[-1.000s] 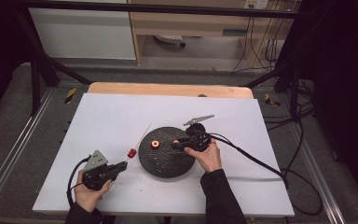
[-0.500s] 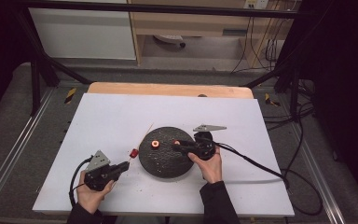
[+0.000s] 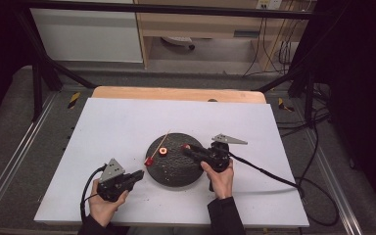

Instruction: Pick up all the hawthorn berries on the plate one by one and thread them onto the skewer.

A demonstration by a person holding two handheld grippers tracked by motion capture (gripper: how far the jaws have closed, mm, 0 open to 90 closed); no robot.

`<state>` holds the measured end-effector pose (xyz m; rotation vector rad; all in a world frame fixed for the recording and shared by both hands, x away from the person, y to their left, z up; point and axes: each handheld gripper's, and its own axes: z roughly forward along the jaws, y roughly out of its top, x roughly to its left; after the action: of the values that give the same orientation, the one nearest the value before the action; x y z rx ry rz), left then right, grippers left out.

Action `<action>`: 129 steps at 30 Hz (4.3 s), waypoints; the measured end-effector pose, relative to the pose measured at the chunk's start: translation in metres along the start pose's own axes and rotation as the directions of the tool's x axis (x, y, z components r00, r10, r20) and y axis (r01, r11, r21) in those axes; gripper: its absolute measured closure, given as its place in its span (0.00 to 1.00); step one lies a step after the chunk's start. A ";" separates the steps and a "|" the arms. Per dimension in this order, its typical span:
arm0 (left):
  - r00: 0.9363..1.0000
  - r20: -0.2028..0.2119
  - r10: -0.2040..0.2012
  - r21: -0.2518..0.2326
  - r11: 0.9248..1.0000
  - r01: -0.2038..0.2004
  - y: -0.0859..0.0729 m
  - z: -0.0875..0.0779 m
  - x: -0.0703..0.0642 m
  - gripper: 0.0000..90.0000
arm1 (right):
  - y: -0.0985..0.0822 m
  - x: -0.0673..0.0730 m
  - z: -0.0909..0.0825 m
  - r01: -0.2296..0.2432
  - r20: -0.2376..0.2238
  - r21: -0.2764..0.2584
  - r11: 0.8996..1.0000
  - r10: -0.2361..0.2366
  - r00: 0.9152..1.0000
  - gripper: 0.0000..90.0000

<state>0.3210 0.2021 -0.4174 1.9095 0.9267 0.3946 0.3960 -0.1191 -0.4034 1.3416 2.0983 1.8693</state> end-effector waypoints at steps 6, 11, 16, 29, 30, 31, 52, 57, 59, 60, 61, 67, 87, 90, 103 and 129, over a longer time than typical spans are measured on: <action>1.000 0.001 -0.003 -0.016 1.000 0.003 0.008 0.005 -0.007 0.98 | -0.002 -0.004 -0.005 -0.048 0.003 -0.077 0.996 0.049 0.999 0.69; 1.000 0.004 -0.005 -0.030 1.000 0.005 0.014 0.011 -0.015 0.98 | -0.004 -0.004 -0.005 -0.081 -0.004 -0.159 0.984 0.081 0.997 0.69; 1.000 0.007 -0.011 -0.038 0.999 0.012 0.020 0.016 -0.018 0.98 | -0.005 -0.004 -0.003 -0.110 -0.009 -0.233 0.966 0.111 0.994 0.69; 0.999 0.018 -0.032 -0.047 0.998 0.033 0.026 0.027 -0.024 0.98 | 0.001 -0.004 -0.004 -0.135 -0.021 -0.356 0.925 0.136 0.990 0.69; 0.999 0.020 -0.034 -0.045 0.998 0.035 0.027 0.028 -0.025 0.98 | 0.002 -0.004 -0.004 -0.138 -0.019 -0.363 0.922 0.141 0.990 0.69; 0.999 0.020 -0.035 -0.046 0.998 0.036 0.027 0.029 -0.025 0.98 | 0.002 -0.004 -0.004 -0.140 -0.018 -0.367 0.920 0.143 0.990 0.69; 0.998 0.056 -0.040 -0.046 0.998 0.043 0.021 0.033 -0.036 0.98 | 0.012 -0.010 0.000 -0.184 -0.033 -0.500 0.846 0.193 0.981 0.69; 0.997 0.062 -0.035 -0.041 0.998 0.037 0.021 0.034 -0.037 0.98 | 0.012 -0.011 0.003 -0.198 -0.039 -0.514 0.835 0.208 0.977 0.69; 0.997 0.066 -0.037 -0.041 0.998 0.039 0.021 0.035 -0.037 0.98 | 0.012 -0.012 0.004 -0.199 -0.039 -0.518 0.832 0.209 0.977 0.69; 0.997 0.066 -0.037 -0.040 0.998 0.039 0.021 0.035 -0.037 0.98 | 0.012 -0.013 0.004 -0.199 -0.041 -0.522 0.829 0.209 0.977 0.69; 0.997 0.067 -0.035 -0.039 0.999 0.038 0.021 0.035 -0.038 0.98 | 0.011 -0.013 0.005 -0.200 -0.042 -0.526 0.826 0.209 0.977 0.69; 0.997 0.070 -0.028 -0.035 0.999 0.031 0.020 0.036 -0.039 0.98 | 0.010 -0.012 0.006 -0.215 -0.062 -0.544 0.811 0.216 0.974 0.69; 0.997 0.062 -0.037 -0.059 0.997 0.041 0.019 0.041 -0.048 0.98 | 0.003 -0.011 0.009 -0.227 -0.095 -0.537 0.812 0.210 0.973 0.69; 0.997 0.058 -0.046 -0.070 0.996 0.050 0.019 0.041 -0.049 0.98 | 0.002 -0.011 0.010 -0.232 -0.103 -0.534 0.813 0.210 0.972 0.69; 0.996 0.068 -0.065 -0.083 0.994 0.071 0.032 0.053 -0.050 0.98 | -0.005 -0.008 0.010 -0.236 -0.120 -0.502 0.832 0.203 0.972 0.69; 0.994 0.097 -0.042 -0.052 0.998 0.047 0.057 0.073 -0.044 0.98 | -0.016 -0.007 0.003 -0.196 -0.096 -0.428 0.882 0.171 0.981 0.69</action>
<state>0.3609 0.1091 -0.4006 1.8387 0.8856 0.2961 0.3929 -0.1191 -0.4205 1.4193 1.4722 2.2939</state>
